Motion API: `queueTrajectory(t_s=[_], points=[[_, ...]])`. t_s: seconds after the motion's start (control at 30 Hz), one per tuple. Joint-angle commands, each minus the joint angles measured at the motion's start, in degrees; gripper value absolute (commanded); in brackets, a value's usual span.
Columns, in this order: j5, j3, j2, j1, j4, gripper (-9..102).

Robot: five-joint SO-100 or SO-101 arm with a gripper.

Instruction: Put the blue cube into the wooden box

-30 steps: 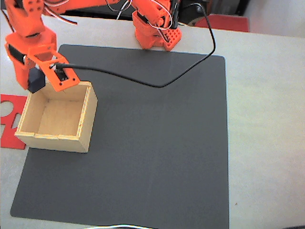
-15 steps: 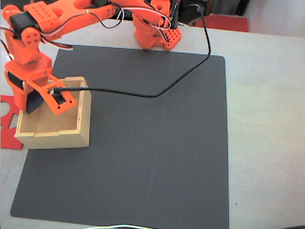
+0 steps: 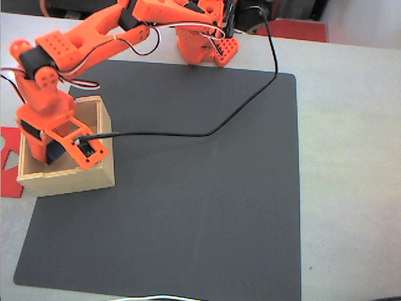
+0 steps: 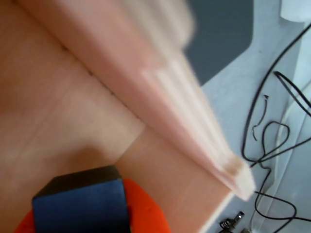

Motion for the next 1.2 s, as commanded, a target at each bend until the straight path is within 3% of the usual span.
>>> queueTrajectory(t_s=[0.0,0.2,0.33,0.4,0.5,0.73,0.93,1.1,1.17], points=[[0.4,-2.7,-0.1,-0.8,0.2,22],[0.7,-4.6,-0.4,-3.6,4.0,32],[1.1,-20.7,-0.9,-5.9,14.8,33],[1.7,-28.8,1.3,-7.0,18.7,24],[4.0,-28.6,12.1,-7.8,18.7,8],[5.7,-27.4,35.4,-10.3,18.8,2],[6.7,-12.6,62.2,-14.9,18.7,0],[4.2,17.1,93.8,-33.9,17.1,0],[4.5,22.6,101.3,-36.1,16.4,0]])
